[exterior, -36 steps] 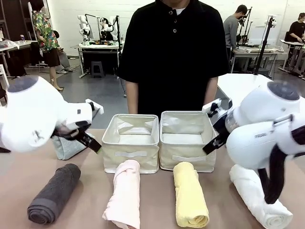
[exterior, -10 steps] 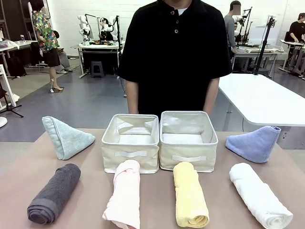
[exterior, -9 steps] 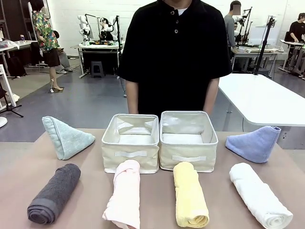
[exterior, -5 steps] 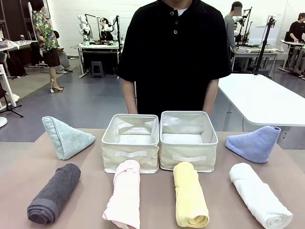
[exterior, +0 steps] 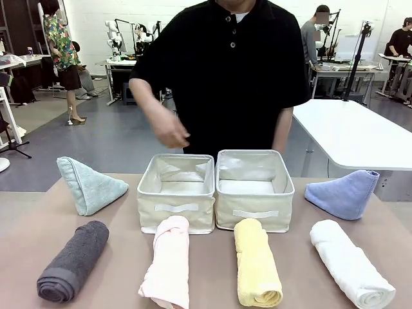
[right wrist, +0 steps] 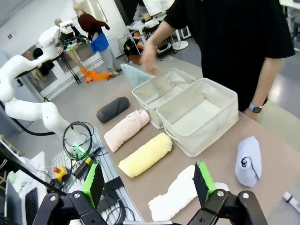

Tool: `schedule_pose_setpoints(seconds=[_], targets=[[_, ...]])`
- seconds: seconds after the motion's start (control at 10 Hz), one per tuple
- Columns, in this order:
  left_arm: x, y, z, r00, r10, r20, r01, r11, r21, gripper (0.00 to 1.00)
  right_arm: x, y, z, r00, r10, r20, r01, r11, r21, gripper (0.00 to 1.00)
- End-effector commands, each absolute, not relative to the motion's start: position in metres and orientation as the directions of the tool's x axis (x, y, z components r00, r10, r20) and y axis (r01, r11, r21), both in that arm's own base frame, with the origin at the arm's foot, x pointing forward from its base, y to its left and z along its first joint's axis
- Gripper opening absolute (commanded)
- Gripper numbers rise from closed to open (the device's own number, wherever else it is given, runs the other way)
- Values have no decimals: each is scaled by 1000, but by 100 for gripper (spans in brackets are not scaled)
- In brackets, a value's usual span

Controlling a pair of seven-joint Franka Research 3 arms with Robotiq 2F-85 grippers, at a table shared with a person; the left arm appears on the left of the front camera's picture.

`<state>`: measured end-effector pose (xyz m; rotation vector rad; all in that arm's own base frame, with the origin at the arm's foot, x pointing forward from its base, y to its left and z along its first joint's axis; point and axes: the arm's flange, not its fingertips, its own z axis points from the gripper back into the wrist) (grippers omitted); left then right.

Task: Sort the towels based on their folding style.
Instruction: Pick up one triangle-folded towel and place it in the left Fabric basket.

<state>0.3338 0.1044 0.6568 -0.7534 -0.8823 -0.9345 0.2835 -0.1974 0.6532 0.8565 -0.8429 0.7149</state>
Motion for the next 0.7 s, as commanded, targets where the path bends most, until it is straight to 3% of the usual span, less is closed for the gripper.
schedule_pose_setpoints(seconds=[0.0, 0.6], targets=[[333, 106, 658, 310, -332, 891, 902, 399, -165, 100, 284, -196, 655, 472, 191, 861, -816, 464, 344, 100], [333, 106, 658, 310, -332, 891, 902, 399, -165, 100, 284, -196, 655, 472, 191, 861, -816, 464, 344, 100]])
